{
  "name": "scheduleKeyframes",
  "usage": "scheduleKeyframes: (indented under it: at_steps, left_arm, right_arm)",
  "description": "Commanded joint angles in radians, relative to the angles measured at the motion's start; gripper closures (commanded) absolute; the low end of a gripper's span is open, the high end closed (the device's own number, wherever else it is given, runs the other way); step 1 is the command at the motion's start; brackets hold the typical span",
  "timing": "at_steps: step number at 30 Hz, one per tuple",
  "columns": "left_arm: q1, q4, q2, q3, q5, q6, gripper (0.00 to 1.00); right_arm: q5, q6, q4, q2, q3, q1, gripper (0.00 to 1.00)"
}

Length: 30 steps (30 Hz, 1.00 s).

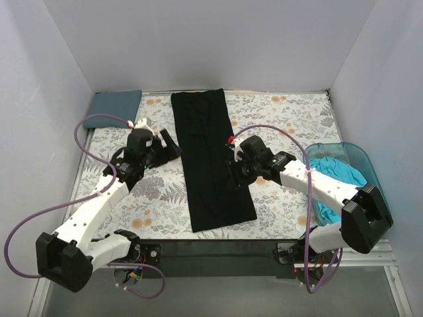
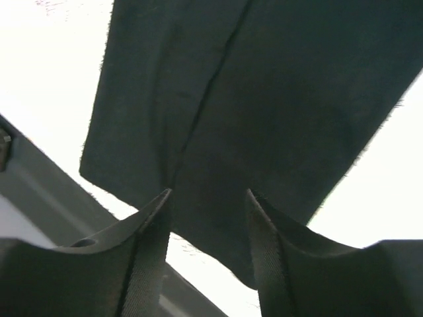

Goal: Fold and stack the t-shirts
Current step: Fold the tshirt

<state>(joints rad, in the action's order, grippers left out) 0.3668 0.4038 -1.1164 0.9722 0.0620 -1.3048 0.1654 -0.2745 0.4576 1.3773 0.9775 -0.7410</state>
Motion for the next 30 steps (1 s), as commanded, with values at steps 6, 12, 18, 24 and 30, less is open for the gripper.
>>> scheduleKeyframes:
  at_steps: [6, 12, 18, 24, 30]
  left_arm:
    - [0.132, 0.193, 0.194, -0.345, -0.205, -0.26, 0.36]
    - [0.204, 0.161, 0.158, -0.415, -0.257, -0.304, 0.41]
    - [0.27, 0.119, 0.052, -0.426, -0.278, -0.318, 0.51]
    - [0.314, 0.115, -0.035, -0.42, -0.284, -0.314, 0.57]
    - [0.319, 0.125, -0.071, -0.42, -0.278, -0.306, 0.57]
  right_arm:
    - [0.216, -0.155, -0.244, 0.109, -0.066, -0.009, 0.63]
    - [0.266, -0.216, -0.35, 0.213, -0.088, -0.021, 0.68]
    - [0.279, -0.239, -0.404, 0.287, -0.095, -0.023, 0.73]
    - [0.273, -0.242, -0.428, 0.331, -0.094, -0.021, 0.77]
    - [0.22, -0.241, -0.43, 0.333, -0.097, -0.023, 0.77]
